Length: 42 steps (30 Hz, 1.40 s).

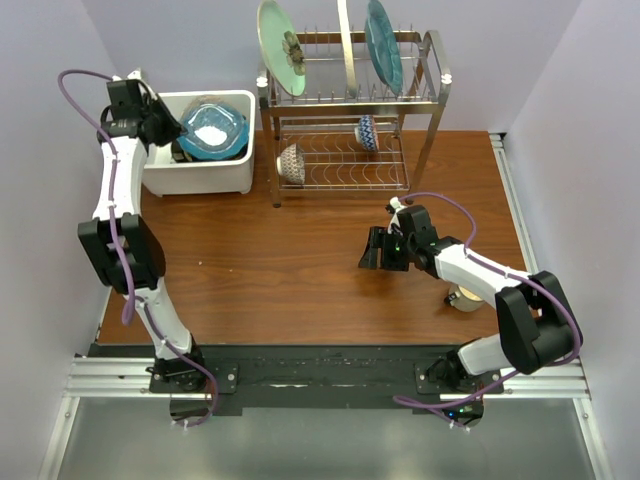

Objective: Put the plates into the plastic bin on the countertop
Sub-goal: Place the plate in the plastic bin, then reset both arms

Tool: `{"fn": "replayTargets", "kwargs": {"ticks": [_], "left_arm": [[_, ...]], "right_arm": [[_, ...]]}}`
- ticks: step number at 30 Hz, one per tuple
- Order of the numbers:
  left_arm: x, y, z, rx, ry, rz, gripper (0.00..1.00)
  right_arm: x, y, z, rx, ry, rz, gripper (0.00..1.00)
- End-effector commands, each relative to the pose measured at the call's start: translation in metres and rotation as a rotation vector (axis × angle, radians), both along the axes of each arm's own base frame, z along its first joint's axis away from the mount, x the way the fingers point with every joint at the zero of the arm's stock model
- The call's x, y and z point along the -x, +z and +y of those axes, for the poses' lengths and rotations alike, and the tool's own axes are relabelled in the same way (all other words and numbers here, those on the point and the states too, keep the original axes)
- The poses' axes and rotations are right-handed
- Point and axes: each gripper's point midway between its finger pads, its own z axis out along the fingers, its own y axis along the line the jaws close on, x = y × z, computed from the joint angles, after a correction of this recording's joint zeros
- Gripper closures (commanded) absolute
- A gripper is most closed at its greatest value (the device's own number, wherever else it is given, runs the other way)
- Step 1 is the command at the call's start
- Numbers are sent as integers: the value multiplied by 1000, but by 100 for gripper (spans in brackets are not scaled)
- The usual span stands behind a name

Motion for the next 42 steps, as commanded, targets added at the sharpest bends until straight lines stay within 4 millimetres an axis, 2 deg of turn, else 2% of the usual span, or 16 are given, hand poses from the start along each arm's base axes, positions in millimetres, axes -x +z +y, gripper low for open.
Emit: {"fn": "replayTargets", "kwargs": {"ticks": [1,2,13,18,22,23,24,26,27,28,33,36,41,42], "left_arm": [[-14,19,10,7,32,-50,100],[-17,13,13,6,41,-39,100],[-37,-2,21,3,63,-18,100],[-38,-12,24,-7,69,4,100],[-37,-11,26,-16,72,3,97],[-37,-9,25,-20,69,-2,94],[-37,-8,26,-25,67,-4,78],[-36,-5,27,-33,73,-7,61],[-35,-5,28,-39,75,-7,48],[-35,-3,30,-49,86,-8,43],[-30,7,33,-64,100,-27,26],[-25,20,26,-59,78,-62,7],[-10,50,13,-51,38,-130,0],[-6,48,9,-49,24,-127,0]], "right_arm": [[-11,12,-1,13,-4,-42,32],[-10,11,-1,12,-3,-40,33],[-10,10,-1,16,-2,-39,33],[-8,7,-2,20,-2,-34,33],[-8,8,-3,20,-5,-36,33],[-8,8,-3,21,-3,-35,33],[-8,8,-3,20,-5,-36,33],[-8,8,-3,21,-5,-35,33],[-8,8,-4,21,-6,-36,33],[-8,9,-4,21,-6,-38,33],[-7,9,-5,27,-8,-41,33],[-7,10,-6,28,-9,-45,33],[-8,12,-7,28,-19,-54,32],[-8,11,-7,31,-18,-52,32]]}}
